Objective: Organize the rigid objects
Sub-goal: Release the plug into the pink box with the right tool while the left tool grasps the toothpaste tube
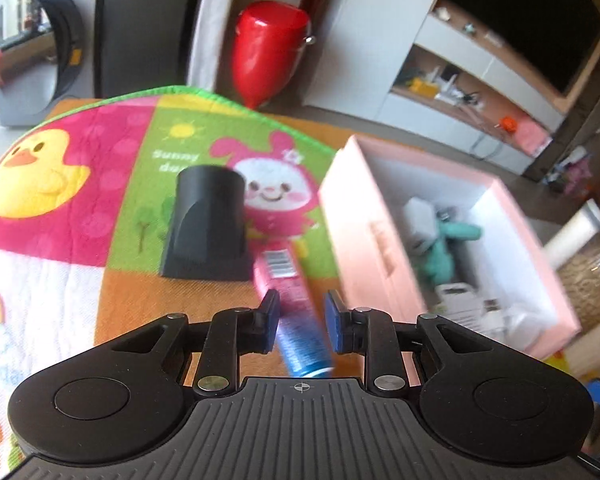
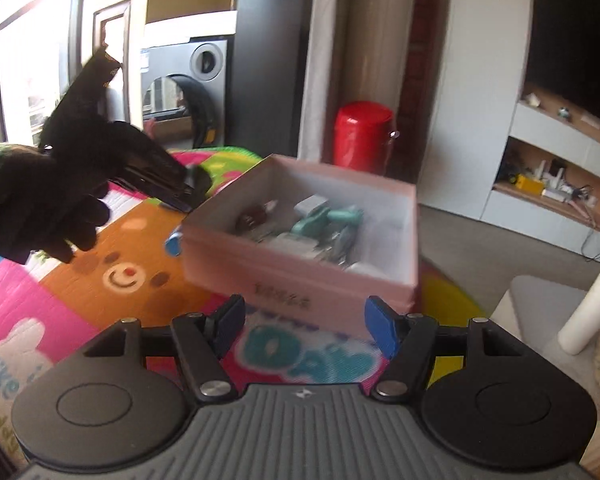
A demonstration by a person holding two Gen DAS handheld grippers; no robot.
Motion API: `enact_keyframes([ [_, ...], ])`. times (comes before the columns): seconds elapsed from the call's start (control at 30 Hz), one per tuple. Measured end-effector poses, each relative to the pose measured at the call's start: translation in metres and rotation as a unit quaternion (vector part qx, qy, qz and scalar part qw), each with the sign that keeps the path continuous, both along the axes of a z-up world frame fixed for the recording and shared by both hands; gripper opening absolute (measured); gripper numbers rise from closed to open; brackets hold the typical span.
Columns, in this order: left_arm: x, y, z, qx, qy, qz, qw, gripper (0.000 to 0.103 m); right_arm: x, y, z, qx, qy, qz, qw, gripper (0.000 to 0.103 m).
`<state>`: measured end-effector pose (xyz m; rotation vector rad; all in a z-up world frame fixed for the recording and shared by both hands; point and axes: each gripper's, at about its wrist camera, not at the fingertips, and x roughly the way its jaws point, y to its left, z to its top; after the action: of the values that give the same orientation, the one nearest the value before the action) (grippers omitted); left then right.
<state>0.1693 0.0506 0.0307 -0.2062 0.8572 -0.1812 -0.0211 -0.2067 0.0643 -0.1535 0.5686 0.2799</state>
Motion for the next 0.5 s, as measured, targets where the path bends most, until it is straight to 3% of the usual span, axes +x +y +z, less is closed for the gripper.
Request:
enact_keyframes([
  [0.2,-0.006,-0.018,-0.009,0.066,-0.019,-0.014,0.9975,0.038,0.004,0.006,-0.006,0.020,0.021,0.006,1.000,0.067],
  [0.3,-0.006,-0.020,-0.011,0.070,-0.022,-0.023,0.9970,0.043,0.002,0.011,-0.011,0.010,0.029,0.000,1.000,0.067],
  [0.43,-0.026,-0.008,-0.016,0.056,-0.036,-0.034,0.9972,0.032,-0.002,0.019,-0.005,-0.003,0.026,0.001,1.000,0.067],
  [0.5,-0.050,0.004,-0.018,0.050,-0.048,-0.050,0.9963,0.032,-0.003,0.023,0.004,-0.013,0.014,-0.001,1.000,0.067],
])
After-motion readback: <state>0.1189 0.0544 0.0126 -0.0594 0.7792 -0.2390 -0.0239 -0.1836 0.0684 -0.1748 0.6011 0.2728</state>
